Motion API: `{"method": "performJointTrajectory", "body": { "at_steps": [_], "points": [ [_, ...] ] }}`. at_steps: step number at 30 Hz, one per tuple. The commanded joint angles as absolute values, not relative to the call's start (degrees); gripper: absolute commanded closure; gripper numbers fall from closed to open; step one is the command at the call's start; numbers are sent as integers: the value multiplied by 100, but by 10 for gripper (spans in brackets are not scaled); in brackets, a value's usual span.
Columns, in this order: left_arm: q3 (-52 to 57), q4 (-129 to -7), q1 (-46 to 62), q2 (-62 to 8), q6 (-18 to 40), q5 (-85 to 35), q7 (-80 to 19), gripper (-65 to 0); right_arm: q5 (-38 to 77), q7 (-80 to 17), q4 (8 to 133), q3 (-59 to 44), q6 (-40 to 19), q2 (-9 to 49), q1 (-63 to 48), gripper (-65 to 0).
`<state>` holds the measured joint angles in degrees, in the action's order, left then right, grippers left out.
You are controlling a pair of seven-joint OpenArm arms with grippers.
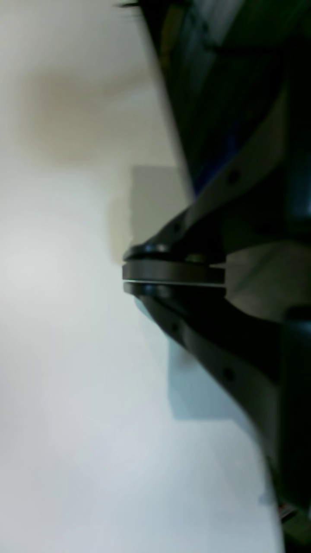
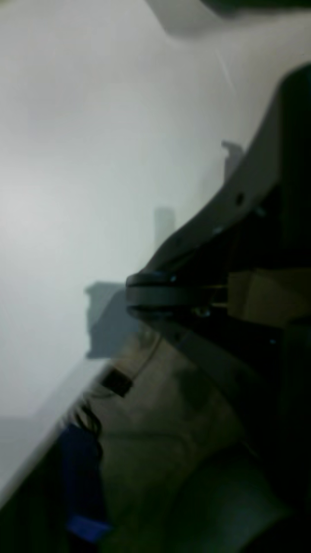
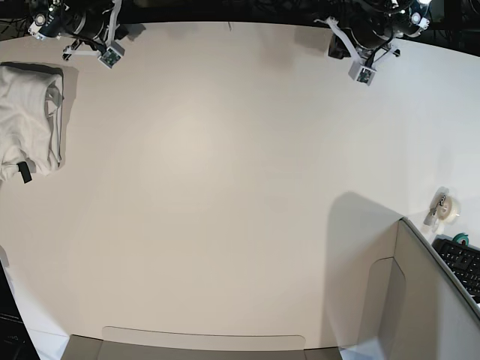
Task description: Layout the t-shirt on the table in an organized manner, then fold the t-shirt properly
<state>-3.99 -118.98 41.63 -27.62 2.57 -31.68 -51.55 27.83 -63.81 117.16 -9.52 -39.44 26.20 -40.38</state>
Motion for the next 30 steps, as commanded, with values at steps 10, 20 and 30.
{"method": "performJointTrajectory", "body": {
  "at_steps": [10,20,30],
  "points": [
    [-347,-11996,5420,-2826,224,-3187,-4743,0,2782,-6352,11793,-998,-4000,2695,-5121,0],
    [-444,-11582,5684,-2229,207,-3160,-4743,0,840,-6211,10633,-919,-4000,1736,-5024,0],
    [-453,-9191,4734,-1473,207,-3160,-4259,0,409,-5534,7284,-400,-4000,1200,-3793,0]
  ]
}}
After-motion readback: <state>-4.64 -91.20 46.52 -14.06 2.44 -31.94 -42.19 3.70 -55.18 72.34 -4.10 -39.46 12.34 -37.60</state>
